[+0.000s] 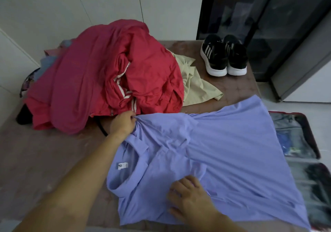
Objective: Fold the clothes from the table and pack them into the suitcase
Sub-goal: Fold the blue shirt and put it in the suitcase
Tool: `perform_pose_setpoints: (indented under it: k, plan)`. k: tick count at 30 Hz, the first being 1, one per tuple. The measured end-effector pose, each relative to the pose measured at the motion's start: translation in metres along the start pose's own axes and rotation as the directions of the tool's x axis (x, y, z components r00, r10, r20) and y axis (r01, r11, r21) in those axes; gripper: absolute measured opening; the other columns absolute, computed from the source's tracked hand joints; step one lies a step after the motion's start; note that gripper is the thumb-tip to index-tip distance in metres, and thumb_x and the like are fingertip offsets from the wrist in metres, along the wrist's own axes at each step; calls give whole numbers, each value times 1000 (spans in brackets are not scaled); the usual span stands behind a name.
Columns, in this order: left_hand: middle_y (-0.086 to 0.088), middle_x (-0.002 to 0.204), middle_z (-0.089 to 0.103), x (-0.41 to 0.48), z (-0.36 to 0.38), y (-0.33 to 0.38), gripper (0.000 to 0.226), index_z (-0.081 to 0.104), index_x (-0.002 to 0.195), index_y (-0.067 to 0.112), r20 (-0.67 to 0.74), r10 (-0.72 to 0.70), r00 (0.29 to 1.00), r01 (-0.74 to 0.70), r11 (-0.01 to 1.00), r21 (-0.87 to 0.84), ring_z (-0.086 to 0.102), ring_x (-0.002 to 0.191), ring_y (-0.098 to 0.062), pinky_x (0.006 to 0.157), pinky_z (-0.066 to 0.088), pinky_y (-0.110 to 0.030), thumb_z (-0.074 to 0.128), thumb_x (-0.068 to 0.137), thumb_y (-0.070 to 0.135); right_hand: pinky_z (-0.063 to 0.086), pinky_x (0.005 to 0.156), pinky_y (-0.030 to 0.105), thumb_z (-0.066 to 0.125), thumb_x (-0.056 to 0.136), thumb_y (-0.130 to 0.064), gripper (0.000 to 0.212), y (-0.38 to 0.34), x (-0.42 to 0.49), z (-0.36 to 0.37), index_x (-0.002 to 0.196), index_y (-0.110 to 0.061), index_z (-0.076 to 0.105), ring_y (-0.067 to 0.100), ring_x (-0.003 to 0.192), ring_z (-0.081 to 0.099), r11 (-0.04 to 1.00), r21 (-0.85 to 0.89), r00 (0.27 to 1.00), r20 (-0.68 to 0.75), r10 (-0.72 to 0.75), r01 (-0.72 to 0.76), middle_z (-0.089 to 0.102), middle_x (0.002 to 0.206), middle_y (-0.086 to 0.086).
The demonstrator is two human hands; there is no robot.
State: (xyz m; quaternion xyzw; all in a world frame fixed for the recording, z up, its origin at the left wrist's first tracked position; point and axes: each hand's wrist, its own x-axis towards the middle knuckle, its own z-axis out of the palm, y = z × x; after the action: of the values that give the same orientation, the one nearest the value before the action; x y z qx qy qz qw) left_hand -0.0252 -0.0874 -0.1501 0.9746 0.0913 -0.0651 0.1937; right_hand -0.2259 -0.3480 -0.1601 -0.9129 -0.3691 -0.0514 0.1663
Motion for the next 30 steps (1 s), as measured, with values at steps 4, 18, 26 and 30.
perform_pose_setpoints:
  k: [4,18,26,30]
  plan:
    - [-12,101,67,-8,-3,1,16,63,101,13,62,63,996,-57,994,-96,60,93,-32,75,47,-38,58,88,21,46,85,32,53,83,-48,26,-22,6,19,76,-26,64,18,70,54,993,-16,991,-65,-114,113,60,78,-2]
    - [-8,91,61,-15,-31,-25,17,49,76,19,151,-44,988,17,984,175,53,79,-25,65,38,-31,52,93,23,33,72,31,46,78,-8,33,-83,40,47,52,-24,57,17,44,44,971,-188,983,-76,-165,149,50,48,-3]
    - [-13,124,50,-32,-23,-4,44,49,126,12,69,39,997,-46,994,101,49,116,-33,91,44,-43,59,85,21,41,85,34,52,71,-56,34,-57,28,29,82,-27,66,16,66,54,996,26,995,36,-89,88,60,76,-5]
    - [-12,123,52,-41,-15,33,42,53,126,9,-57,245,968,-243,969,33,48,116,-33,96,42,-42,61,85,20,36,81,30,54,74,-53,34,6,-8,-13,92,-27,67,18,77,63,969,72,970,-41,239,-236,63,90,-8]
